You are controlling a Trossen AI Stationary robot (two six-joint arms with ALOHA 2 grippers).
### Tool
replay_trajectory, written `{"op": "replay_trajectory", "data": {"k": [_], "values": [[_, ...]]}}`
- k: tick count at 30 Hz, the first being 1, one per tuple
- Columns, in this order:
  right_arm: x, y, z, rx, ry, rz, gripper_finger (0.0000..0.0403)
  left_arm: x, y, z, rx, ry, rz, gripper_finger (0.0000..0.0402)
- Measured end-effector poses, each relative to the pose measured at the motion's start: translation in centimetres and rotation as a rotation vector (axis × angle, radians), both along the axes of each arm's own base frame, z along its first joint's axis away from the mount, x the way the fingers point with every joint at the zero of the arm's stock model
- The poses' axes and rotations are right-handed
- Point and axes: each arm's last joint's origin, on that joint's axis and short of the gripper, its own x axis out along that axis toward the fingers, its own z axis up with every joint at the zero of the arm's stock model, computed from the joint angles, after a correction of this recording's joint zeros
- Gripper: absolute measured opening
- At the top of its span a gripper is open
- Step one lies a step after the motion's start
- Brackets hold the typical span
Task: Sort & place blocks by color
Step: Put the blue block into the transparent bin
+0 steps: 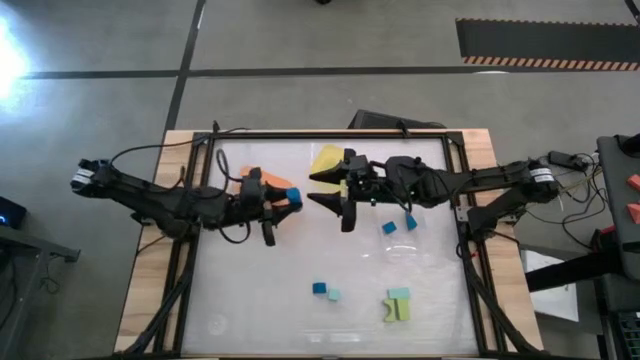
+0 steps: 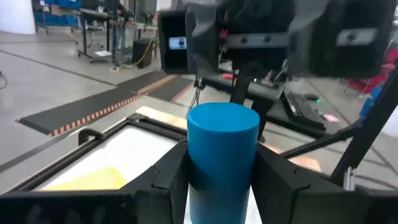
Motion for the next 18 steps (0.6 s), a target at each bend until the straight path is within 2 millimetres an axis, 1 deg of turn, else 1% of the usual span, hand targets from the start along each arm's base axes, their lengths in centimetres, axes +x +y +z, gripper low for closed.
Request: {"op": "replay_trajectory", "data": {"k": [4, 7, 10, 18], "values": [[1.3, 0.1, -0.3, -0.007, 0.015, 0.01, 0.0233, 0.9, -0.2, -0.2, 0.008, 0.022, 0.0, 0.012], [1.9, 0.2, -0.6, -0.007, 0.028, 0.01, 0.0233, 1.4, -0.4, 0.2, 0.026, 0.02, -0.001, 0.012], [2.2, 0.2, -1.1, -0.005, 0.042, 0.013, 0.0233, 1.6, -0.4, 0.6, 0.044, 0.017, 0.0, 0.012], [2.6, 0.2, -1.6, 0.0, 0.055, 0.019, 0.0233, 1.6, 0.1, 0.6, 0.051, 0.021, 0.019, 0.012]]}}
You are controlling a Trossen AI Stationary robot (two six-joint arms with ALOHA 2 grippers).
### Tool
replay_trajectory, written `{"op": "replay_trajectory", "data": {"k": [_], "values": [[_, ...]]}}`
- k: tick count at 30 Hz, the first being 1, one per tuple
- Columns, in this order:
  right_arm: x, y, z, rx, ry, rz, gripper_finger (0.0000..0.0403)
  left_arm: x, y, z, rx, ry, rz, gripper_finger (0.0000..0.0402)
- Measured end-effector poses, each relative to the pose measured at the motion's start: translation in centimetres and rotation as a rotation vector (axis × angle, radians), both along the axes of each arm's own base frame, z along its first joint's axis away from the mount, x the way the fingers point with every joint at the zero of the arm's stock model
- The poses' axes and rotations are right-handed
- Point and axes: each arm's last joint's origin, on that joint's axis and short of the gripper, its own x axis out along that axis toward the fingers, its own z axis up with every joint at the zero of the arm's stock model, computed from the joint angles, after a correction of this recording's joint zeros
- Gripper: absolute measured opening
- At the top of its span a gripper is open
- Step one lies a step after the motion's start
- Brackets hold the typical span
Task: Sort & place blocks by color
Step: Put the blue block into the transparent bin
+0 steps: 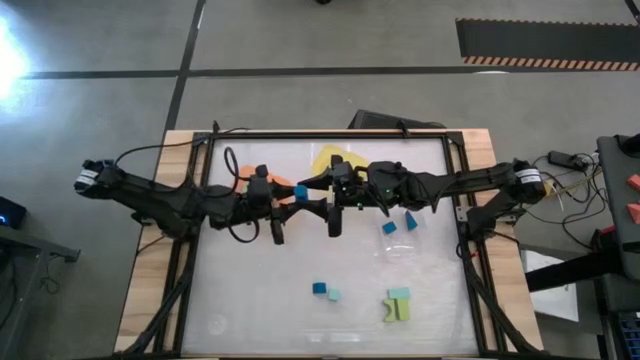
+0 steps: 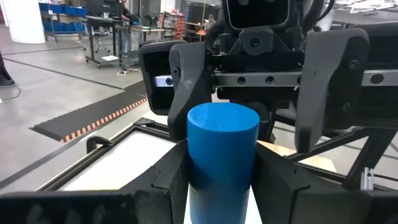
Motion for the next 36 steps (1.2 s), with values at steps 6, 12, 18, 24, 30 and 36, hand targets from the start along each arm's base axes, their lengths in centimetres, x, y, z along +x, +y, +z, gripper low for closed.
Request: {"op": "replay_trajectory", "data": {"k": [6, 12, 18, 24, 30, 36], "values": [[0.02, 0.0, -0.03, 0.0, 0.001, -0.001, 0.0231, 0.02, 0.14, -0.02, 0.003, 0.001, 0.005, 0.012], [0.02, -0.02, -0.1, -0.001, 0.008, -0.002, 0.0203, 0.02, 0.13, -0.07, 0.003, 0.003, 0.005, 0.012], [0.01, -0.07, -0.38, -0.005, 0.037, -0.014, 0.0144, 0.02, 0.13, -0.15, 0.001, 0.006, 0.003, 0.012], [0.0, -0.06, -0.44, -0.02, 0.045, -0.013, 0.0121, 0.02, 0.13, -0.25, -0.006, 0.006, 0.002, 0.012], [0.01, -0.09, -0.45, -0.006, 0.045, -0.013, 0.0121, 0.01, 0.13, -0.32, -0.004, 0.007, 0.003, 0.0153], [-0.02, -0.13, -0.43, -0.006, 0.047, -0.012, 0.0121, -0.02, 0.15, -0.34, -0.003, 0.008, 0.005, 0.0228]]}}
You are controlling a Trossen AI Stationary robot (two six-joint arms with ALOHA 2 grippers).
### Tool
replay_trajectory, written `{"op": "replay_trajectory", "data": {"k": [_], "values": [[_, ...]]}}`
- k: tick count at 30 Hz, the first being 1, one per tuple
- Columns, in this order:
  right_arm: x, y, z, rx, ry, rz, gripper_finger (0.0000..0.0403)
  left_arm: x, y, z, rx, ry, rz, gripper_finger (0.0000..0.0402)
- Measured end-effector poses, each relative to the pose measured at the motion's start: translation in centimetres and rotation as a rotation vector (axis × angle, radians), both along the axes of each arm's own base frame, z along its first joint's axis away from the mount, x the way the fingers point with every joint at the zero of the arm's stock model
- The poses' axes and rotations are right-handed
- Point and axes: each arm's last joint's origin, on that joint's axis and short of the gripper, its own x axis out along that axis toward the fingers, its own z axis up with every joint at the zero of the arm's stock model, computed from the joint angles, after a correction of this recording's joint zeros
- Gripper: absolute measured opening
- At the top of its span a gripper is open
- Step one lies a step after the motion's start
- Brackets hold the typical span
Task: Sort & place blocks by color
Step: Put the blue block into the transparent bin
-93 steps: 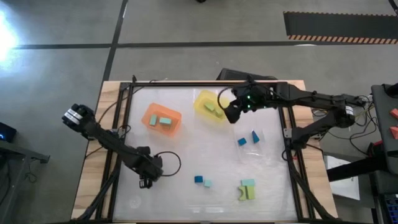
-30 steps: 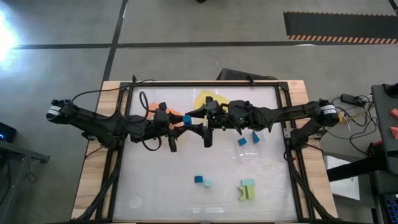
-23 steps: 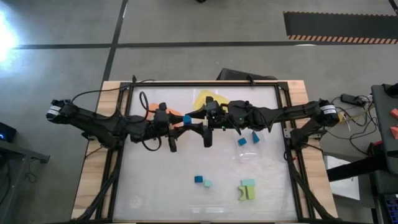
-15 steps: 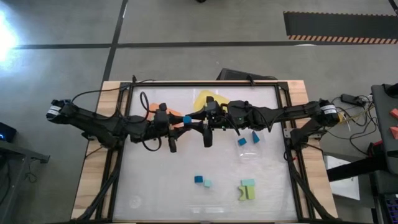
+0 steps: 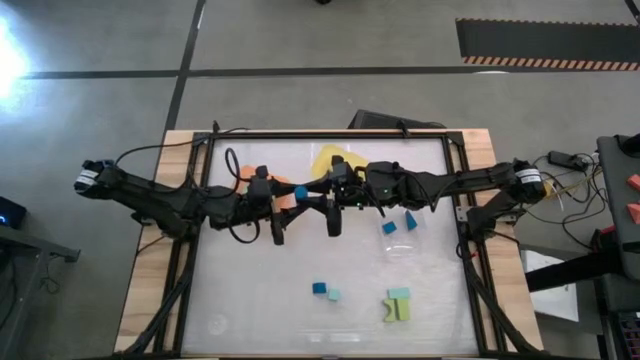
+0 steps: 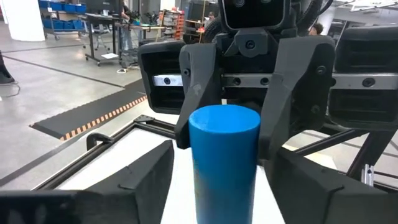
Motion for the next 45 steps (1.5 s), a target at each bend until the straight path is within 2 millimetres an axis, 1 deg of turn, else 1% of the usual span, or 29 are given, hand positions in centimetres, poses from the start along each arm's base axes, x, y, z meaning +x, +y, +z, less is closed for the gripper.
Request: {"op": "replay_trajectory", "data": {"k": [4, 6, 9, 12, 15, 19, 24, 27, 33, 37, 41, 43, 45], "values": [[-0.4, -0.4, 0.0, 0.004, 0.036, -0.009, 0.0121, -0.3, 0.1, -0.2, -0.03, 0.02, 0.002, 0.0241], [-1.1, -0.8, 0.3, 0.026, 0.076, -0.021, 0.0121, -0.6, 0.2, -0.3, -0.052, 0.042, 0.006, 0.0242], [-2.5, -1.6, 0.7, 0.056, 0.191, -0.051, 0.0121, -0.9, 0.2, -0.8, -0.073, 0.088, 0.01, 0.0243], [-4.3, -2.4, 0.8, 0.096, 0.362, -0.091, 0.0121, -0.9, 0.2, -0.9, -0.089, 0.095, 0.013, 0.0243], [-6.0, -2.9, 0.5, 0.14, 0.541, -0.132, 0.0121, -0.9, 0.2, -0.9, -0.091, 0.092, 0.012, 0.0244], [-8.4, -3.1, -0.9, 0.206, 0.802, -0.183, 0.0121, -0.9, 0.2, -0.9, -0.091, 0.092, 0.013, 0.0244], [-11.3, -2.8, -2.9, 0.31, 1.179, -0.223, 0.0121, -0.9, 0.2, -0.9, -0.091, 0.092, 0.012, 0.0244], [-12.5, -2.7, -3.4, 0.325, 1.315, -0.266, 0.0121, -0.9, 0.2, -0.9, -0.091, 0.092, 0.012, 0.0244], [-13.6, -2.6, -2.6, 0.351, 1.305, -0.231, 0.0121, -0.9, 0.2, -0.9, -0.092, 0.092, 0.012, 0.0244], [-14.0, -2.2, -2.9, 0.359, 1.327, -0.182, 0.0121, -0.9, 0.2, -0.9, -0.092, 0.092, 0.012, 0.0244], [-14.1, -2.0, -4.1, 0.362, 1.365, -0.183, 0.0121, -0.9, 0.2, -0.9, -0.092, 0.091, 0.013, 0.0244], [-13.8, -2.0, -5.3, 0.38, 1.368, -0.201, 0.0121, -0.9, 0.2, -0.9, -0.092, 0.091, 0.013, 0.0244], [-13.3, -2.0, -6.6, 0.39, 1.335, -0.196, 0.0121, -0.9, 0.2, -0.9, -0.092, 0.091, 0.013, 0.0244]]}}
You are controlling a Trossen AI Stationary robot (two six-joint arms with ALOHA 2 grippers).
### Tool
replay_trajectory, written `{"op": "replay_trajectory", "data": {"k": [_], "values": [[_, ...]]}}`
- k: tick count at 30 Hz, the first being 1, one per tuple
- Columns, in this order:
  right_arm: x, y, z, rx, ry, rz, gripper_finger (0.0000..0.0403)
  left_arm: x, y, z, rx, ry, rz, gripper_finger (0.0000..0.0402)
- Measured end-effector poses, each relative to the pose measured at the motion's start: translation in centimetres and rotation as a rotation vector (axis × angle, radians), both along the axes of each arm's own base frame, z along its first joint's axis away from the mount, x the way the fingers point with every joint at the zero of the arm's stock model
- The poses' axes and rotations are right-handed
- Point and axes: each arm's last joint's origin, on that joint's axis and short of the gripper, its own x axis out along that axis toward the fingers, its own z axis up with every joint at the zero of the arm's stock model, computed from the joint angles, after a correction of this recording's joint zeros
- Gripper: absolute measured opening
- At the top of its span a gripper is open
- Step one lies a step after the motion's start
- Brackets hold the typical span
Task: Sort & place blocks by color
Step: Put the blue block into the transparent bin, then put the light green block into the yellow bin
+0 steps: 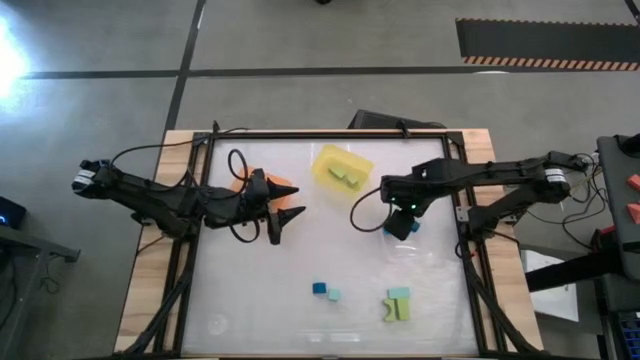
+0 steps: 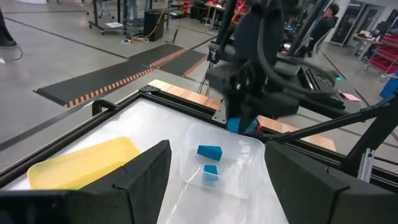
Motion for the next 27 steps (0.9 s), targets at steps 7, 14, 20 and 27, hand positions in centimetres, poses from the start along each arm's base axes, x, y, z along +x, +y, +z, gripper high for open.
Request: {"op": "replay_trajectory", "data": {"k": [7, 14, 20, 27], "values": [[0.8, 0.2, -4.7, 0.01, -0.074, 0.049, 0.0121, 0.0, 0.0, 0.0, 0.0, 0.0, 0.0, 0.0245], [-0.7, 0.5, -9.1, 0.048, 0.02, 0.029, 0.0121, 0.0, 0.0, 0.0, 0.001, 0.0, 0.001, 0.0245], [-1.0, 0.5, -10.6, 0.054, 0.008, -0.012, 0.0159, 0.0, 0.0, 0.0, 0.001, 0.001, 0.001, 0.0245], [-0.9, 0.5, -10.6, 0.055, 0.005, -0.023, 0.0198, 0.0, 0.0, 0.0, 0.001, 0.001, 0.001, 0.0245]]}}
